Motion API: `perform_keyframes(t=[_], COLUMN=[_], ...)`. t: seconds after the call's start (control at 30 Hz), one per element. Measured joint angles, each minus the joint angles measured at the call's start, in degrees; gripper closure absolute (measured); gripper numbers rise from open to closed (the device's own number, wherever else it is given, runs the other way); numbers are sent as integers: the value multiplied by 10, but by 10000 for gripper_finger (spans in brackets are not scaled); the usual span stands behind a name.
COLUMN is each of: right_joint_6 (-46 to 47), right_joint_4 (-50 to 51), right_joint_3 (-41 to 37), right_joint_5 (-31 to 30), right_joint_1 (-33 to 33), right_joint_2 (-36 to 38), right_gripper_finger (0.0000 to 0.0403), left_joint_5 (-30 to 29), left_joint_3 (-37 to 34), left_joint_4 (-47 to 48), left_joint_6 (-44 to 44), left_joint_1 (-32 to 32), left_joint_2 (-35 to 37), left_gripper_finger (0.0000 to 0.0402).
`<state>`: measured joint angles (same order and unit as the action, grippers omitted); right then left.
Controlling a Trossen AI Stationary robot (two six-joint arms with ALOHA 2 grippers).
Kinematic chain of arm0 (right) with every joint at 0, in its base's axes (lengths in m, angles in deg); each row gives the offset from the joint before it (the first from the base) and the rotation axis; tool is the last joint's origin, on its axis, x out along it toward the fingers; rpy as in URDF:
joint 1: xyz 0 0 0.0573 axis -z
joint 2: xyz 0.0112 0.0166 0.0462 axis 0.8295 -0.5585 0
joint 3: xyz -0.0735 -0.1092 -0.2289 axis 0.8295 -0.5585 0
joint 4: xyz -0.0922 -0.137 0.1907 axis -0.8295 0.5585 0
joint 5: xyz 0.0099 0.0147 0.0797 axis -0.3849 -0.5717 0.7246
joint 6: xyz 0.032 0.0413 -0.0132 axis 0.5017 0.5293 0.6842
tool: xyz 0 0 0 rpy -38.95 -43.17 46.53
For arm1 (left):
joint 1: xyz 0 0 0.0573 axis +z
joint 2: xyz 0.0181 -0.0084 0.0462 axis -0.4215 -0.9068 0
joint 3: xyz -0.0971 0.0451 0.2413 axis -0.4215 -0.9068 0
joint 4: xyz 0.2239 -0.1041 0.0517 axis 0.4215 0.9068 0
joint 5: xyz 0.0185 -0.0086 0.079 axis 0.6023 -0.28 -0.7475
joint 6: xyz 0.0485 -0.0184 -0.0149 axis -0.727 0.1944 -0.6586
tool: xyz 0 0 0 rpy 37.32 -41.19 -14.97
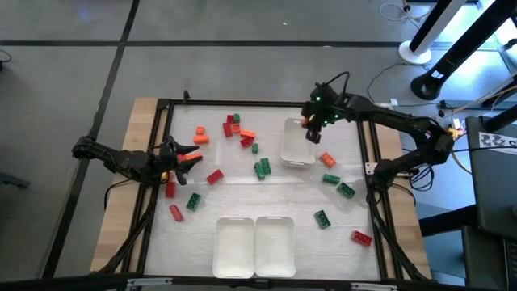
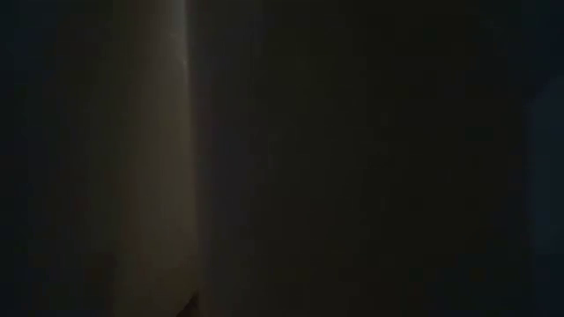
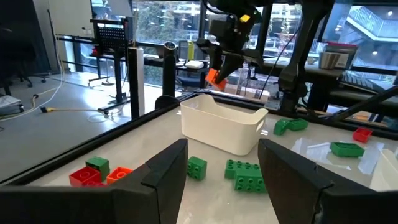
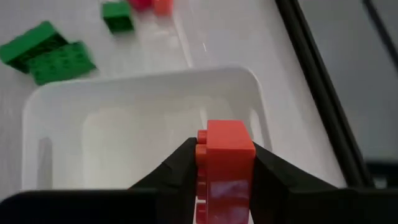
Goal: Sort blocks
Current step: Put the orange game piece into the top right white bin, then put the red game piece into the bottom left white bin
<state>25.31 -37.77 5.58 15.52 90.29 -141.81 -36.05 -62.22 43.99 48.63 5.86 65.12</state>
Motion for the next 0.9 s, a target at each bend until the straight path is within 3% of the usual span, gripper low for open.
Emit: perform_keyframes(t=[0.2, 0.37, 0.63, 0.9], right_joint_6=[-25, -29, -52, -52], right_joint_4=[-57, -59, -58, -58], right_joint_3=[0, 0, 0, 0], right_joint_5=[-1, -21, -32, -32], right_joint_1=[-38, -51, -50, -50], right_joint_2=[-17, -19, -19, -19], right_gripper_finger=[293, 292, 276, 210], left_joint_5=[37, 104, 164, 175], left_joint_3=[0, -2, -1, 114], left_joint_4=[-2, -13, -96, 6], left_joint_6=[10, 42, 51, 76], left_joint_1=[0, 0, 0, 0], left_joint_2=[-4, -37, -164, -318], left_gripper_finger=[215, 215, 215, 215])
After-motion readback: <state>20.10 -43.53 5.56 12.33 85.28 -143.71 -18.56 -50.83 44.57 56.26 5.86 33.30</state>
